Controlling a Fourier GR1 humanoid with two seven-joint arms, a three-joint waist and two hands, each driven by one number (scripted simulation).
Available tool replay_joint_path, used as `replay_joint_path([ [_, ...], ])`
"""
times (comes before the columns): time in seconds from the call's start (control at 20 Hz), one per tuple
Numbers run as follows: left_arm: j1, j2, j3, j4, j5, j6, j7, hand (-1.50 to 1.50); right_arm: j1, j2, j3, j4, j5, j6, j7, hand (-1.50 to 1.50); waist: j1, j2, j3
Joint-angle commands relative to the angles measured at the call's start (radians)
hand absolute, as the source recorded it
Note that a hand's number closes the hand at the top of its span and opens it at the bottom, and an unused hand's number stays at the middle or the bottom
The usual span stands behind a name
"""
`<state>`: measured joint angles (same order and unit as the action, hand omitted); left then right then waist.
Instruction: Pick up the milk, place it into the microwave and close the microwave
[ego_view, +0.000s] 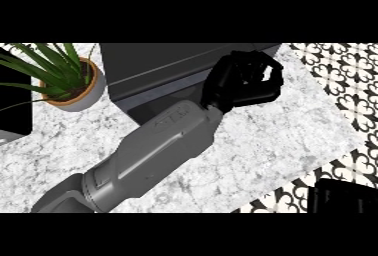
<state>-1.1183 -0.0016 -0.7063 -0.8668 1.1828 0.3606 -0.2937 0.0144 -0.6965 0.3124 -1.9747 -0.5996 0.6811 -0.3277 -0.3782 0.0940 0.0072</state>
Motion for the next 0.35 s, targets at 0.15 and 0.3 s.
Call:
replay_joint_path([
  [0.15, 0.150, 0.031, 0.044, 0.172, 0.057, -0.043, -0.049, 1.50, 0.072, 0.026, 0.031, -0.087, 0.040, -0.045, 0.001, 1.50, 0.041, 0.013, -0.010],
  [0.3, 0.151, 0.027, 0.029, 0.192, 0.067, -0.072, -0.060, 1.50, 0.096, 0.035, 0.045, -0.117, 0.062, -0.064, 0.007, 1.50, 0.051, 0.013, -0.009],
])
